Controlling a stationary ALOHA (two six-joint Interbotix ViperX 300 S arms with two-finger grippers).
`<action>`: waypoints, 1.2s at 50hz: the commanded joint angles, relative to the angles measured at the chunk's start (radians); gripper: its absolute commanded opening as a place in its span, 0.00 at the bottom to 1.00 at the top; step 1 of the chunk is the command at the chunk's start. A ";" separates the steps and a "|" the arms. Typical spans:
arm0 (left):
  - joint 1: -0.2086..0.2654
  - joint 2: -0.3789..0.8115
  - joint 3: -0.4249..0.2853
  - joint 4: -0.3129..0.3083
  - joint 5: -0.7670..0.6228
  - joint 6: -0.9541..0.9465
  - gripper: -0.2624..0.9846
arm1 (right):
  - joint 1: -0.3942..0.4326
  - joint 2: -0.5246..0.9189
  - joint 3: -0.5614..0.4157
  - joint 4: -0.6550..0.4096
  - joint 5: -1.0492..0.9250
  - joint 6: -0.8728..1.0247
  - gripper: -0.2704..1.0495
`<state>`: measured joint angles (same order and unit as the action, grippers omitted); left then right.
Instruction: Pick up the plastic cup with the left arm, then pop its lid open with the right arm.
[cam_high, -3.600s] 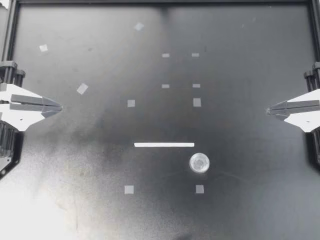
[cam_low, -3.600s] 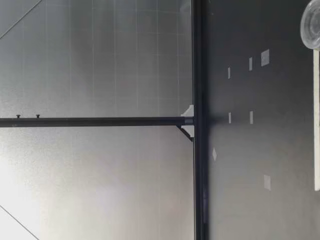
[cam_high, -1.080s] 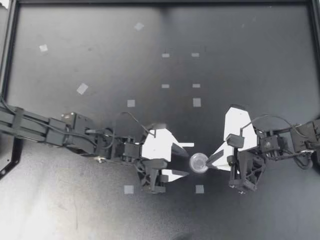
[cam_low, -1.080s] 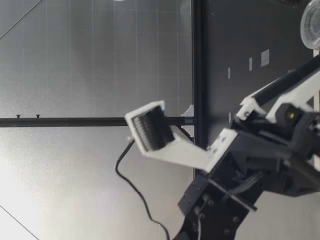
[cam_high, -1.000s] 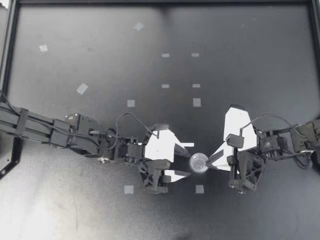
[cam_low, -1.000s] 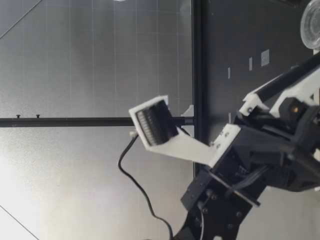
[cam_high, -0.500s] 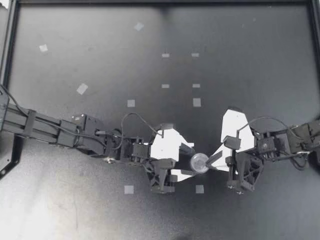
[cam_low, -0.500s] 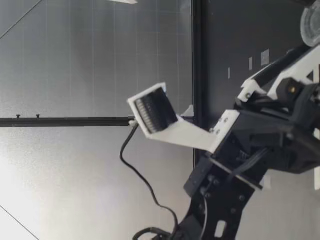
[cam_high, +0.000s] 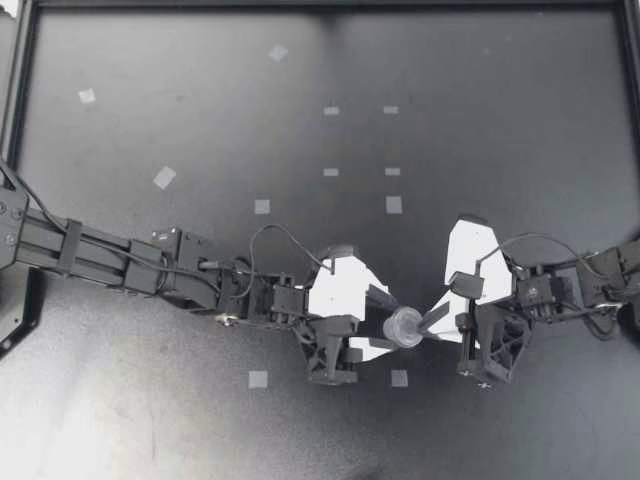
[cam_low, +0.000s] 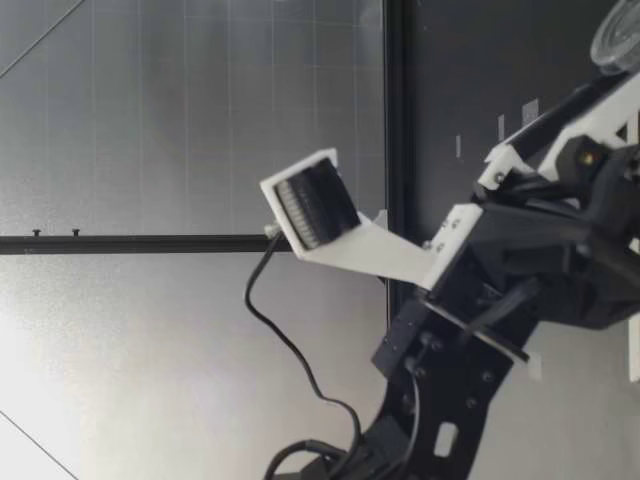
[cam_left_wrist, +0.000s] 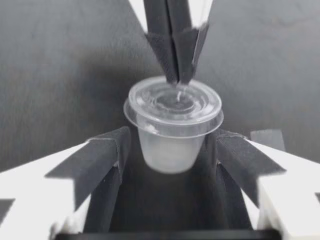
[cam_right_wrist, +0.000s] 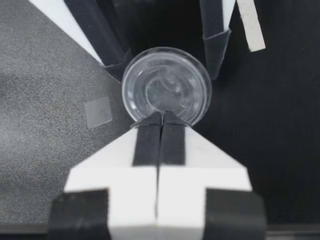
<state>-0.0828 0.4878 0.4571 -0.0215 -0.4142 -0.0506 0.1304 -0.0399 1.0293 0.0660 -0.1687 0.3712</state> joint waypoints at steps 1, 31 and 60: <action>0.006 -0.021 -0.029 0.000 0.005 0.002 0.71 | 0.006 0.000 -0.008 0.002 -0.021 0.003 0.10; 0.006 -0.012 -0.066 0.000 0.103 0.005 0.61 | 0.006 0.011 -0.012 0.002 -0.060 0.015 0.10; 0.006 -0.288 0.160 0.000 -0.161 0.100 0.30 | 0.008 -0.506 0.199 0.106 -0.252 0.195 0.19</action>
<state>-0.0813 0.2930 0.5752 -0.0184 -0.4556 0.0276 0.1304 -0.4755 1.1934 0.1565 -0.2961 0.5016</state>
